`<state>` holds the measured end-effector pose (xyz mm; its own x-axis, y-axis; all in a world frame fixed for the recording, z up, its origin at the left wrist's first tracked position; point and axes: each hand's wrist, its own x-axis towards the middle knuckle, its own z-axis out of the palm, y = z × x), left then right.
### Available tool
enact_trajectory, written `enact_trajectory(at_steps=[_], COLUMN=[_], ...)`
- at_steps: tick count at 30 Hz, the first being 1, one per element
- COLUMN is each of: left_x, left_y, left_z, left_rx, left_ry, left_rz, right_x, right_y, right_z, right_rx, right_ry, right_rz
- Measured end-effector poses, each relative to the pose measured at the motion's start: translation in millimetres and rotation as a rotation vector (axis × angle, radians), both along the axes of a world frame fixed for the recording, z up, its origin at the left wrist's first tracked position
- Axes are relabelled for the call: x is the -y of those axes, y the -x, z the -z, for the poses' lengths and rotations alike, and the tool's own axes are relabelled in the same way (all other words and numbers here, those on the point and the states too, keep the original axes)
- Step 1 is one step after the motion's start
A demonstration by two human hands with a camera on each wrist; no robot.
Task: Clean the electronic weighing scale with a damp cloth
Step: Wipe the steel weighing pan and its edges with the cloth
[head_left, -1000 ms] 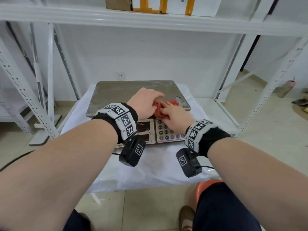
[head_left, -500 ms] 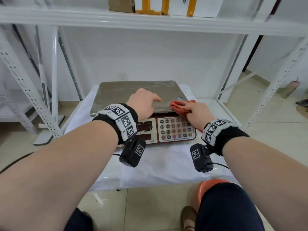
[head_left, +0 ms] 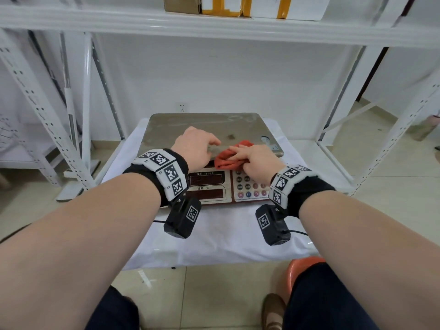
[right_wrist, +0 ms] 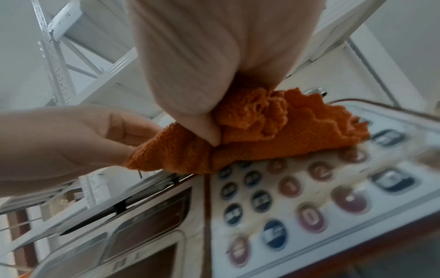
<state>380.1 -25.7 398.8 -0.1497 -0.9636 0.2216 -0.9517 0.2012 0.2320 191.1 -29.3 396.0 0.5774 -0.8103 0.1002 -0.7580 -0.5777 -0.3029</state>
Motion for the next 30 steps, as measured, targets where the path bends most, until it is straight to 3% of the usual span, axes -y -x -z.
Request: enact_trajectory(at_steps=[2, 9, 15, 23, 30], left_x=[2, 1, -4, -1, -4], left_y=[-2, -1, -11, -21, -31], left_z=[0, -1, -2, 0, 2], left_rx=[-0.006, -0.016, 0.003, -0.03, -0.036], left_ry=[-0.015, -0.034, -0.02, -0.027, 0.011], left_rz=[-0.021, -0.009, -0.016, -0.061, -0.053], right_x=[-3, 10, 14, 1, -10], right_y=[15, 49, 54, 26, -36], right_z=[-3, -1, 7, -7, -16], right_rx=[0.083, 0.102, 0.219, 0.12, -0.032], right_ry=[-0.004, -0.052, 0.02, -0.07, -0.01], right_rz=[0.055, 0.185, 0.349, 0.207, 0.003])
